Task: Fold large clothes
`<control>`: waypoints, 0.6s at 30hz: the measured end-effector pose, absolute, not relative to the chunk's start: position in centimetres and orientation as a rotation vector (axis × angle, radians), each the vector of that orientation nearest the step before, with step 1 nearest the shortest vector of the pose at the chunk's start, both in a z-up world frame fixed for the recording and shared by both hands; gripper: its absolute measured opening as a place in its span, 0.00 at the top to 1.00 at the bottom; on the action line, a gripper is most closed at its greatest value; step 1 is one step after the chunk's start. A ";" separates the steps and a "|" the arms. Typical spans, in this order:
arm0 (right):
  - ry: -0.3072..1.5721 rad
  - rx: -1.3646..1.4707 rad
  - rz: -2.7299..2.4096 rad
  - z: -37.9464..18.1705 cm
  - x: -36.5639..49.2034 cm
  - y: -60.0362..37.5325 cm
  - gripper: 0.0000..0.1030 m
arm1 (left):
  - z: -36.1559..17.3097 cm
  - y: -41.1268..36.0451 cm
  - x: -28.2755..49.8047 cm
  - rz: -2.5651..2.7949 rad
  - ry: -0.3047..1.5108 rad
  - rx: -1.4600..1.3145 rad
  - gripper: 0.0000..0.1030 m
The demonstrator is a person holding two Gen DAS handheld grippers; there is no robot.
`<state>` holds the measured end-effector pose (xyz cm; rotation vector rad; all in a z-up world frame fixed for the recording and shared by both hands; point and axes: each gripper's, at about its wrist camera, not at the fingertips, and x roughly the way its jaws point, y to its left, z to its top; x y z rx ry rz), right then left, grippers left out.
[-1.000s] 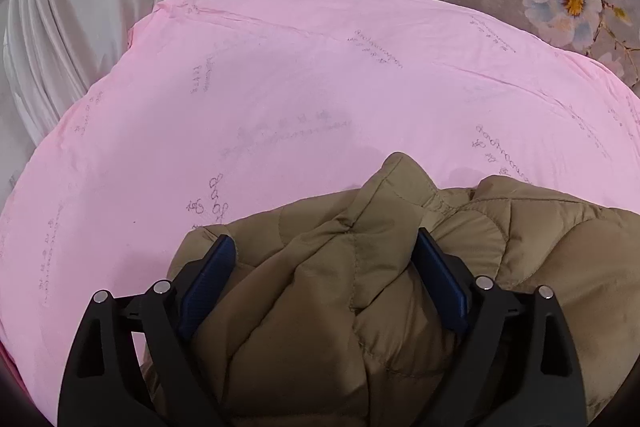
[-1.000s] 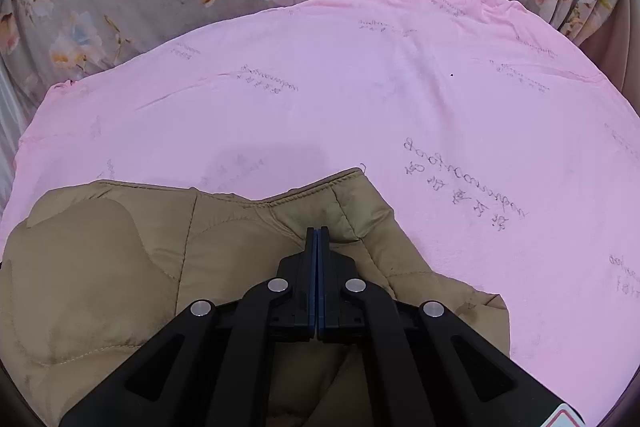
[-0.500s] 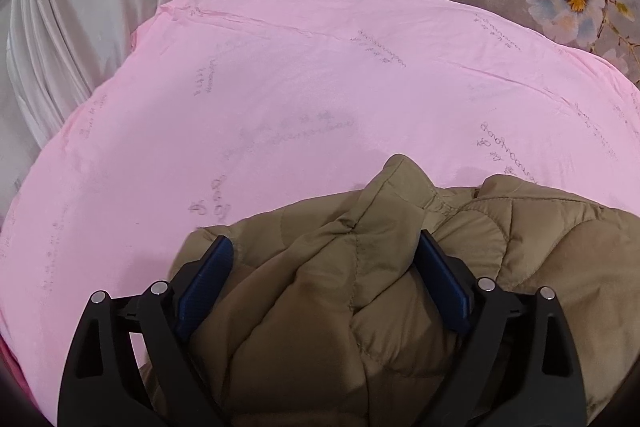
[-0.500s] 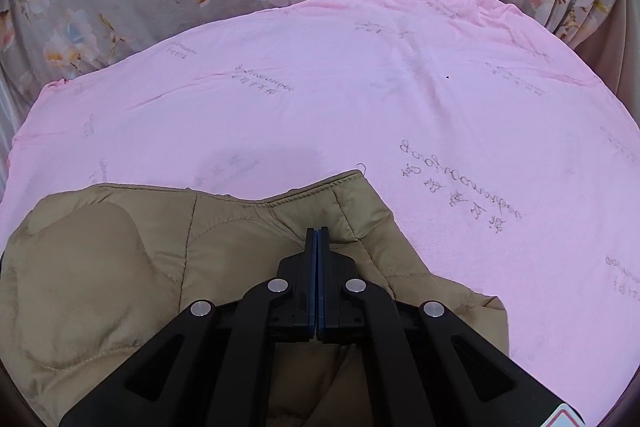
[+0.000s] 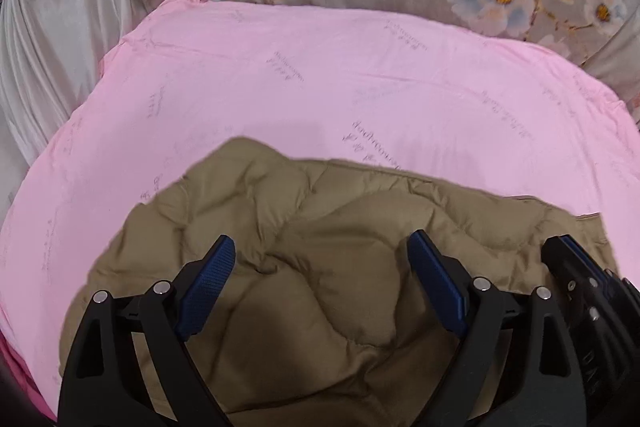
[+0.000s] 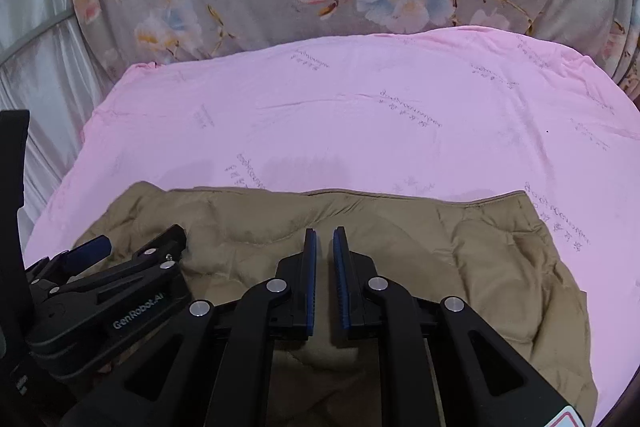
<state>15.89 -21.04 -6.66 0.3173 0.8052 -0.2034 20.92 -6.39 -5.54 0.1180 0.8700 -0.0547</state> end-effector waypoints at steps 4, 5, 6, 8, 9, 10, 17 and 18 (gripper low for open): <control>0.825 0.308 -0.226 -8.4 16.7 -21.4 0.91 | -7.0 -6.8 21.8 -0.024 0.877 0.134 0.15; 0.831 0.304 -0.232 -8.7 16.9 -21.4 0.92 | -7.3 -7.0 21.8 -0.021 0.878 0.134 0.14; 0.836 0.300 -0.239 -9.0 17.2 -21.4 0.92 | -7.6 -7.1 21.9 -0.019 0.877 0.136 0.13; 0.838 0.292 -0.249 -9.5 17.5 -21.4 0.93 | -8.0 -7.2 22.2 -0.012 0.873 0.142 0.12; 0.839 0.290 -0.252 -9.8 17.6 -21.4 0.93 | -8.2 -7.3 22.3 -0.010 0.870 0.147 0.11; 0.840 0.293 -0.254 -10.1 17.6 -21.4 0.93 | -8.4 -7.4 22.4 -0.008 0.867 0.151 0.11; 0.854 0.302 -0.252 -11.2 18.0 -21.5 0.94 | -9.3 -7.9 22.5 0.005 0.848 0.175 0.09; 0.855 0.302 -0.252 -11.3 18.1 -21.6 0.94 | -9.4 -7.9 22.5 0.007 0.846 0.177 0.09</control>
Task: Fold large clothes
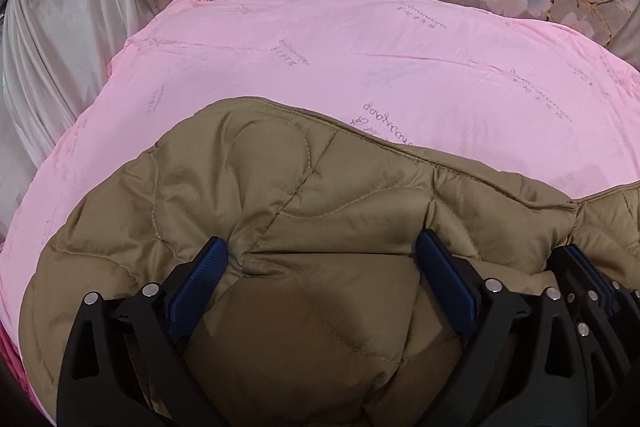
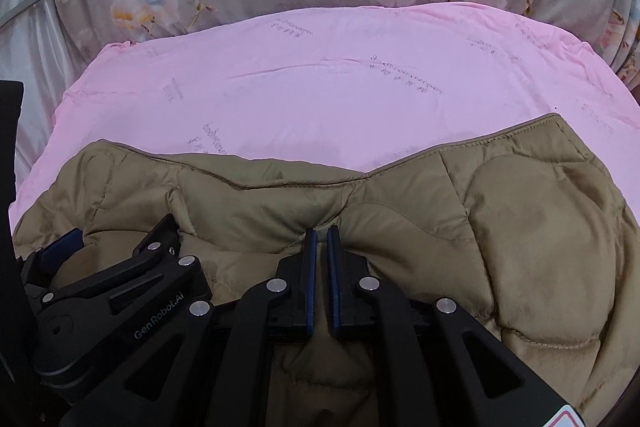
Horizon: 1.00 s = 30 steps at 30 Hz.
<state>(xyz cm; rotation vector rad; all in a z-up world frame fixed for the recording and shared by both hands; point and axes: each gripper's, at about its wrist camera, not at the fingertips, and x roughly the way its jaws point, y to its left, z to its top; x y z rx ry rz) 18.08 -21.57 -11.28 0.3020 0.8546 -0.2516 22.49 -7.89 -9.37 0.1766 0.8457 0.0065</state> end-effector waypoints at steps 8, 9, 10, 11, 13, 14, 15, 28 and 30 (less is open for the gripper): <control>0.857 0.305 -0.254 -11.6 18.2 -21.6 0.95 | -9.7 -8.2 22.5 0.014 0.840 0.190 0.09; 0.857 0.305 -0.253 -11.6 18.2 -21.7 0.95 | -9.7 -8.2 22.5 0.015 0.840 0.192 0.09; 0.857 0.306 -0.254 -11.6 18.2 -21.7 0.95 | -9.7 -8.3 22.5 0.016 0.841 0.193 0.09; 0.858 0.307 -0.255 -11.7 18.2 -21.7 0.95 | -9.7 -8.3 22.5 0.017 0.841 0.194 0.09; 0.858 0.310 -0.255 -11.7 18.2 -21.7 0.95 | -9.7 -8.3 22.6 0.018 0.842 0.197 0.09; 0.857 0.312 -0.253 -11.7 18.2 -21.8 0.95 | -9.7 -8.3 22.6 0.017 0.842 0.198 0.09; 0.855 0.314 -0.253 -11.6 18.2 -21.8 0.95 | -9.7 -8.3 22.6 0.016 0.842 0.197 0.09; 0.701 0.320 -0.232 -8.7 7.4 -19.1 0.89 | -7.4 -2.3 13.5 -0.066 0.793 0.085 0.09; 0.707 0.281 -0.236 -9.2 7.1 -18.2 0.89 | -8.3 -2.4 12.4 -0.062 0.779 0.125 0.08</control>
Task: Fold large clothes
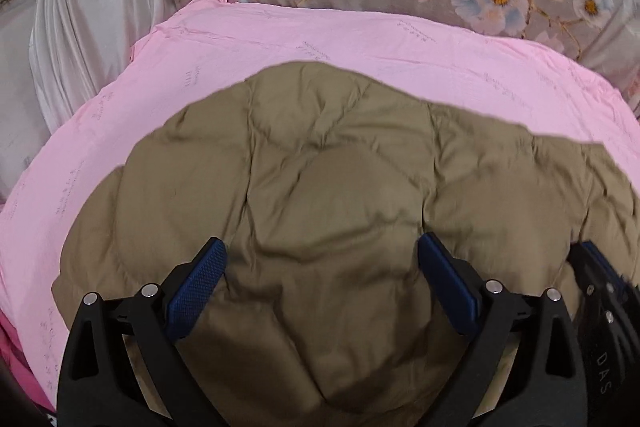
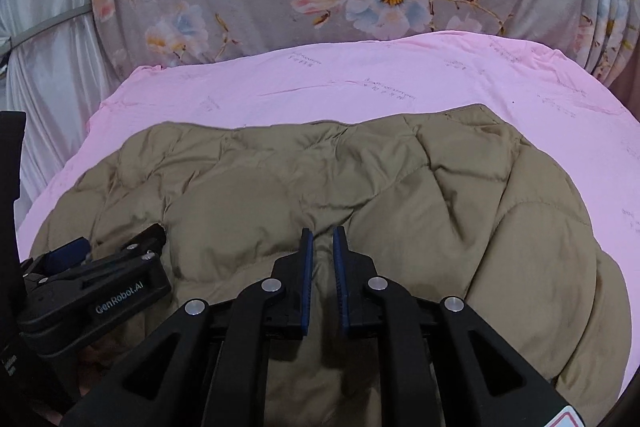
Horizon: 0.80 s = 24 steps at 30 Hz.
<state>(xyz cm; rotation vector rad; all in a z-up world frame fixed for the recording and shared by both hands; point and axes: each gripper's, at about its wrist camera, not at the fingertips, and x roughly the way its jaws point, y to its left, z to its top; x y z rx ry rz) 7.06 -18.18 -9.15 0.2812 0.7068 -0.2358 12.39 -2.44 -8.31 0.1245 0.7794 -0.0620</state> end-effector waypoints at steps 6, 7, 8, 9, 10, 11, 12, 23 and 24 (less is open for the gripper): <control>0.740 0.269 -0.243 -9.9 7.5 -17.9 0.88 | -9.2 -2.9 11.6 -0.043 0.735 0.177 0.07; 0.745 0.269 -0.244 -10.0 7.5 -17.9 0.88 | -9.2 -2.9 11.6 -0.044 0.734 0.178 0.07; 0.750 0.267 -0.246 -10.0 7.6 -17.8 0.88 | -9.3 -3.0 11.6 -0.042 0.732 0.182 0.07; 0.755 0.265 -0.248 -10.1 7.7 -17.9 0.88 | -9.3 -3.0 11.6 -0.044 0.732 0.184 0.07; 0.758 0.265 -0.249 -10.2 7.7 -17.9 0.88 | -9.3 -2.9 11.7 -0.045 0.733 0.184 0.07; 0.761 0.265 -0.248 -10.2 7.8 -17.9 0.88 | -9.3 -2.9 11.6 -0.046 0.732 0.183 0.07; 0.765 0.266 -0.248 -10.3 7.8 -17.9 0.88 | -9.4 -3.0 11.6 -0.046 0.733 0.186 0.07; 0.781 0.253 -0.258 -10.4 8.2 -17.7 0.88 | -9.5 -3.2 11.7 -0.046 0.735 0.199 0.07; 0.781 0.254 -0.259 -10.4 8.2 -17.6 0.88 | -9.5 -3.2 11.7 -0.047 0.735 0.198 0.07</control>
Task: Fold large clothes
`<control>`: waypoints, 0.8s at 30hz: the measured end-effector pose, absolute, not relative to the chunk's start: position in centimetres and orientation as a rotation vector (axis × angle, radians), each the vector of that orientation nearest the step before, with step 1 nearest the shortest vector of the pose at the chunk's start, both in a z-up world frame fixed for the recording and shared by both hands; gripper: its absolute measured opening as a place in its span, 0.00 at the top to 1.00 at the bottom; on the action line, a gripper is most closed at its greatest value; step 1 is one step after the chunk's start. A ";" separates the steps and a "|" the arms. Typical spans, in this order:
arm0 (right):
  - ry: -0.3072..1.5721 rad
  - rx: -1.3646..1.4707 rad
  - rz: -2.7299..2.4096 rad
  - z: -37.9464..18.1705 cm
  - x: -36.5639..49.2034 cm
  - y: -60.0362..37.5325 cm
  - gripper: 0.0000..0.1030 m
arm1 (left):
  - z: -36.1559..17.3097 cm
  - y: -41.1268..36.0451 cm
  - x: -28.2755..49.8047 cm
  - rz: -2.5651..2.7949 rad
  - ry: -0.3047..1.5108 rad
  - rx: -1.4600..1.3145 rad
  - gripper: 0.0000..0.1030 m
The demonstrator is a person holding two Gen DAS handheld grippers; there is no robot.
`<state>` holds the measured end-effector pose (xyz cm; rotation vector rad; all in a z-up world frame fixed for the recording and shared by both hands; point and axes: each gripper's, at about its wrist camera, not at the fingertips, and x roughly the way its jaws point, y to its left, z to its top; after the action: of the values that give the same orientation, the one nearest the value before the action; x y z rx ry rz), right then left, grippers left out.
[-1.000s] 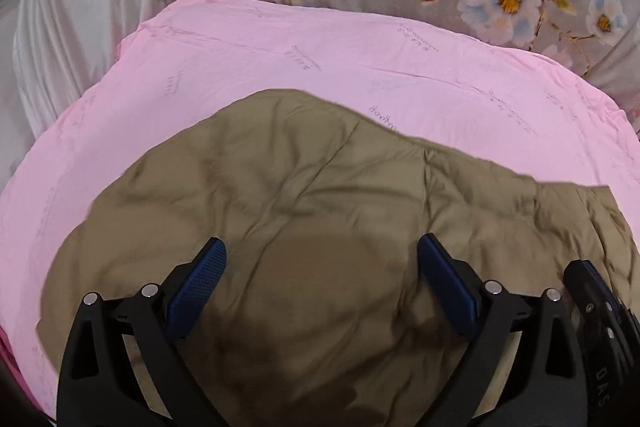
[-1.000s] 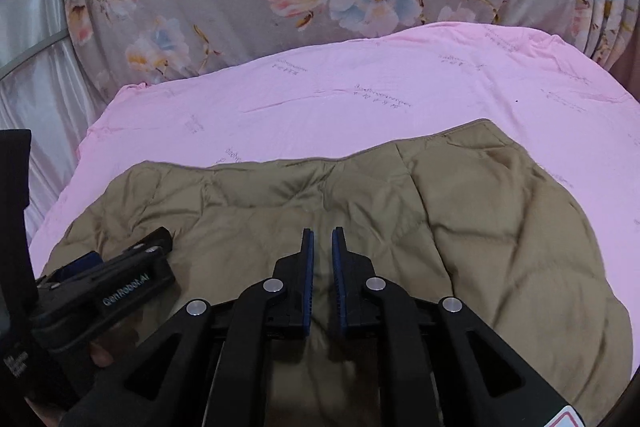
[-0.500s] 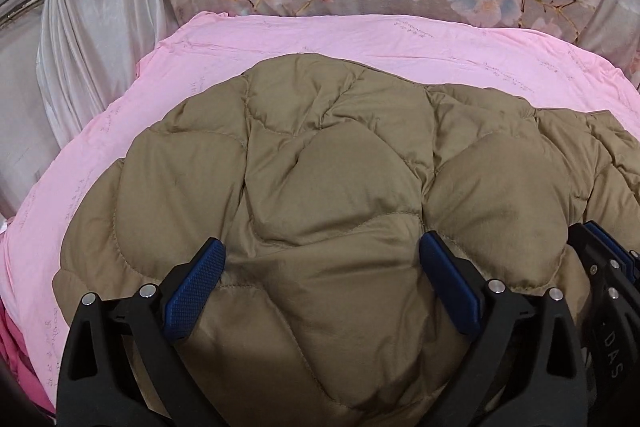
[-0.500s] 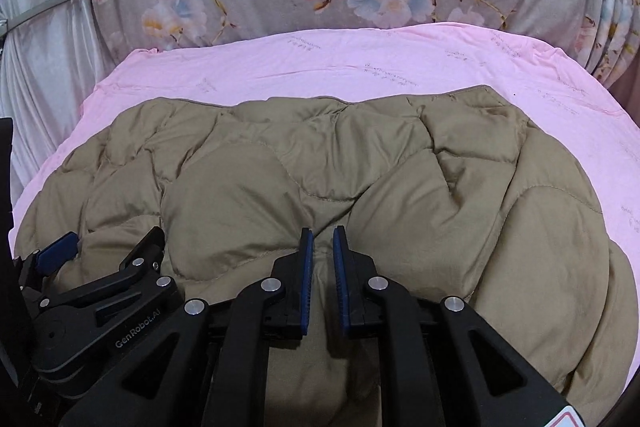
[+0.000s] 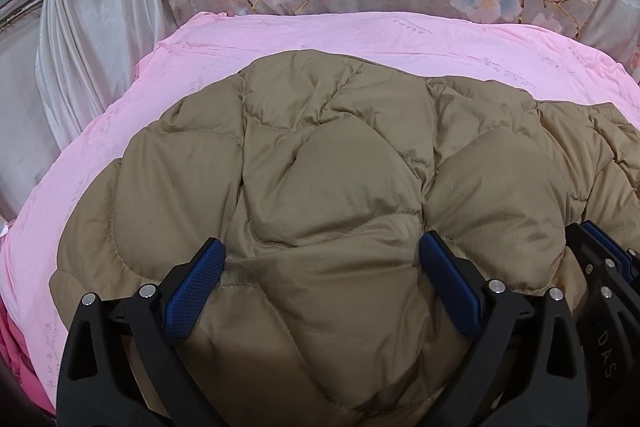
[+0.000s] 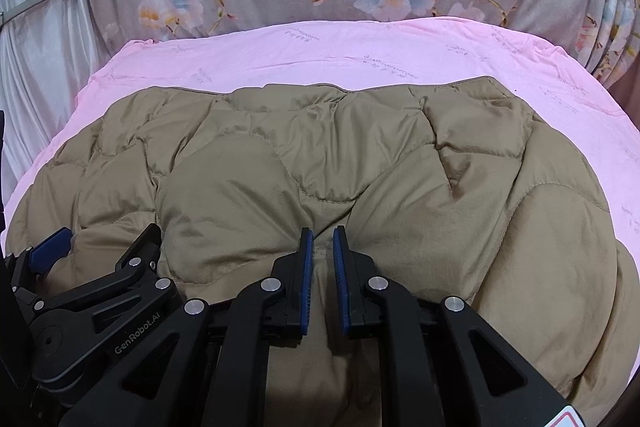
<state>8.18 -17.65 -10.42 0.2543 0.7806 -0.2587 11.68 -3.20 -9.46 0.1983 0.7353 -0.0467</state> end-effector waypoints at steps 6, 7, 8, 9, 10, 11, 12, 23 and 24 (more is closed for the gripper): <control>0.768 0.304 -0.255 -9.8 7.2 -17.8 0.88 | -8.6 -1.4 11.3 -0.097 0.750 0.136 0.07; 0.757 0.341 -0.237 -9.3 6.0 -17.7 0.87 | -8.1 -0.5 10.8 -0.102 0.758 0.112 0.07; 0.746 0.363 -0.212 -8.8 4.9 -17.3 0.86 | -7.4 1.1 10.0 -0.103 0.766 0.072 0.07; 0.739 0.367 -0.187 -8.4 3.8 -16.7 0.86 | -6.7 2.8 9.2 -0.120 0.769 0.030 0.07; 0.736 0.357 -0.172 -8.0 2.9 -16.1 0.86 | -6.3 3.9 8.6 -0.134 0.767 0.002 0.07; 0.737 0.344 -0.156 -7.8 2.0 -15.5 0.86 | -5.8 5.6 7.8 -0.143 0.762 -0.028 0.07; 0.743 0.331 -0.135 -7.8 1.3 -14.7 0.86 | -5.5 7.0 7.2 -0.141 0.762 -0.047 0.07; 0.785 0.185 -0.123 -8.7 -2.3 -9.8 0.86 | -8.5 17.0 7.6 -0.101 0.935 -0.327 0.07; 0.779 0.209 -0.113 -8.3 -2.4 -10.0 0.86 | -9.2 17.1 7.8 -0.113 0.952 -0.367 0.07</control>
<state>-2.40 -9.97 -8.34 0.2087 0.7795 -0.1131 7.77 17.11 -9.16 -0.3673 0.9524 -0.1127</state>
